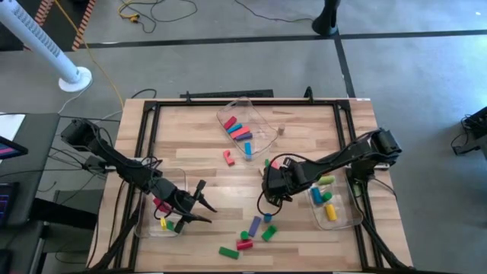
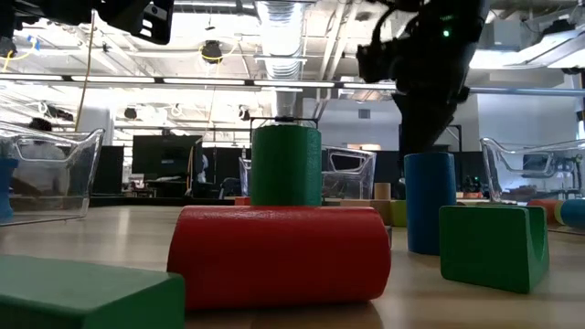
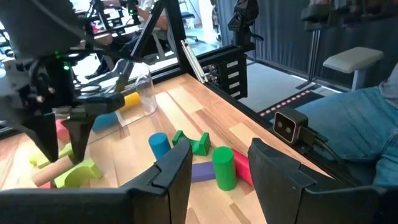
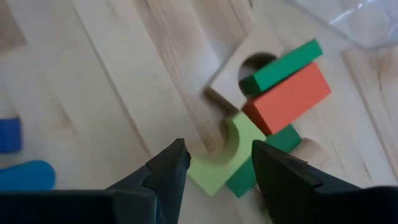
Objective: Sort blocks by size
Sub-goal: Put the light green arc block into the left transparent bin
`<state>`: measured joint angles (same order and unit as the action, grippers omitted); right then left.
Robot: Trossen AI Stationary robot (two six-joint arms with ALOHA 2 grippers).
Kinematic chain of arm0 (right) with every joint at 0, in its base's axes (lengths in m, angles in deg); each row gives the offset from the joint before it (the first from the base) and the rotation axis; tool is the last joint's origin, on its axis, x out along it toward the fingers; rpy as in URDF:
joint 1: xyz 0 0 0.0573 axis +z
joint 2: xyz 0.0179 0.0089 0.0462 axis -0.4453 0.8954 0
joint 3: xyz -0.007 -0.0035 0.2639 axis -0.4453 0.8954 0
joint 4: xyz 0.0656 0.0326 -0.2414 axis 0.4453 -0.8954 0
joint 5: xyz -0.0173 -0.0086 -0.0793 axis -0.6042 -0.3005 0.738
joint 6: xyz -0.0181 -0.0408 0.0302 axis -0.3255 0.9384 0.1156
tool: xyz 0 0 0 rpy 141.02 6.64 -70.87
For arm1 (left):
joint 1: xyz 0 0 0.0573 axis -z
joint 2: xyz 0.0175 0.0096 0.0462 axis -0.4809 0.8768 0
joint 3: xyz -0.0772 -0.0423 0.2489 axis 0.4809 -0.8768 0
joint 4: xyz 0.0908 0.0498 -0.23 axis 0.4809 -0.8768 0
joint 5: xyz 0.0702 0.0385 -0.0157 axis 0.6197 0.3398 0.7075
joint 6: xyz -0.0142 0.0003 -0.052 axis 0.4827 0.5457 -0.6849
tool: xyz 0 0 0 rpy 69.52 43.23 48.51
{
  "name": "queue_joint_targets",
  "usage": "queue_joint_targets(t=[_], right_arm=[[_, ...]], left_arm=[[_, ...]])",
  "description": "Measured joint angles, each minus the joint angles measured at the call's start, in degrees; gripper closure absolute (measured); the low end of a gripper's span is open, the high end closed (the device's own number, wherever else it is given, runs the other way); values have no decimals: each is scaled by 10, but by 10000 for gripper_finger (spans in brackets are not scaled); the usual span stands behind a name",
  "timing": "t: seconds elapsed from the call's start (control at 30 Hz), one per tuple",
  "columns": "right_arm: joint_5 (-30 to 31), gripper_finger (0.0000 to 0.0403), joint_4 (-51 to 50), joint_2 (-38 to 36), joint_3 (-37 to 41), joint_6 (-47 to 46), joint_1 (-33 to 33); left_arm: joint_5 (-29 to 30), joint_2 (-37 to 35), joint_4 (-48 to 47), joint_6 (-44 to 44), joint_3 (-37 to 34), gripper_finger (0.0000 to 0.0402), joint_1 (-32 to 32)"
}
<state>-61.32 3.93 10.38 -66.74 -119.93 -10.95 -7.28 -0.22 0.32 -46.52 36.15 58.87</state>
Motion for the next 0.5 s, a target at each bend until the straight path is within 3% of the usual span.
queue_joint_targets(t=[0.23, 0.5], right_arm=[[-13, 191, 12, 0, 38, -11, -20], [-82, 192, 81, 0, 74, -17, -57]], left_arm=[[0, 0, 0, 0, 0, 253, 0], [-1, 1, 0, 0, 0, 253, 0]])
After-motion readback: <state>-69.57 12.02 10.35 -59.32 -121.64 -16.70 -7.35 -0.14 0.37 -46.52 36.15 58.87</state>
